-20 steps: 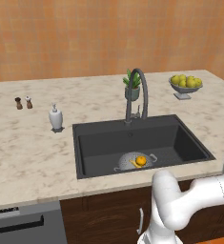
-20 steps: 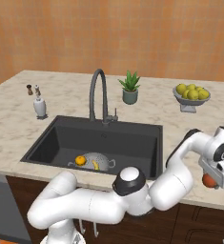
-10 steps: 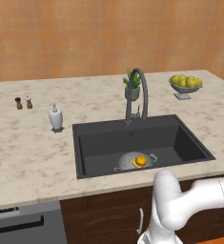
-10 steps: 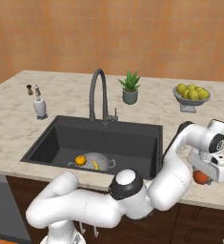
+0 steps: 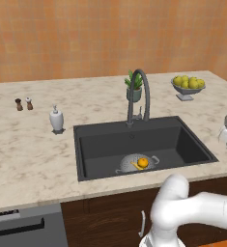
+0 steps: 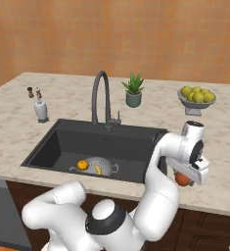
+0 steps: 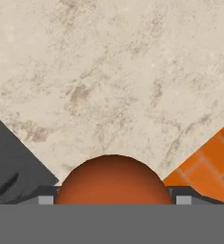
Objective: Put the colander in the sink, put the orange, banana, tangerine in the colander, and turn on the sink faucet and pour water over the colander.
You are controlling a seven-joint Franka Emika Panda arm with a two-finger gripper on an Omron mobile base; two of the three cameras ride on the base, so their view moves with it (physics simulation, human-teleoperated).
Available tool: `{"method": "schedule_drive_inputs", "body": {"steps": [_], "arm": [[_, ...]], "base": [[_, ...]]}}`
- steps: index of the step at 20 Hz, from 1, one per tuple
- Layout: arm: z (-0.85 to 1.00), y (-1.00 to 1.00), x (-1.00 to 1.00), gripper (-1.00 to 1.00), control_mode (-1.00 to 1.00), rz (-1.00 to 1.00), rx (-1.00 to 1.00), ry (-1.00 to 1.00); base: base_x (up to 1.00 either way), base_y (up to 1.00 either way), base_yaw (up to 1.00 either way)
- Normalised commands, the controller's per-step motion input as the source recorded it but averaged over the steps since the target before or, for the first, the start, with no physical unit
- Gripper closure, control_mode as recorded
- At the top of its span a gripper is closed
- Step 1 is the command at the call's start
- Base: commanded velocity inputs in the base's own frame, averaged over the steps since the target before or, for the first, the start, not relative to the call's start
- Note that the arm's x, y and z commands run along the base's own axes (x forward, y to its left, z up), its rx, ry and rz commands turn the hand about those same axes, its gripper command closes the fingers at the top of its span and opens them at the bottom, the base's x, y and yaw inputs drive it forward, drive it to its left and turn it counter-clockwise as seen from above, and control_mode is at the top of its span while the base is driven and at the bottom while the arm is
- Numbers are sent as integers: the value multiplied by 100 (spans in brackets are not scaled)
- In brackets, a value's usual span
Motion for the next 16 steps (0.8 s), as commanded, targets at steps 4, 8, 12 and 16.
{"method": "schedule_drive_inputs", "body": {"steps": [4, 8, 12, 16], "arm": [[12, 93, -34, 100, -100, 17, -7, -12], [25, 93, -25, 100, -100, 23, -12, -8], [35, 90, -11, 100, -100, 30, -13, -6], [33, 94, -2, 100, -100, 31, -11, -6]], "base": [[0, 0, 0], [0, 0, 0], [0, 0, 0], [0, 0, 0]]}}
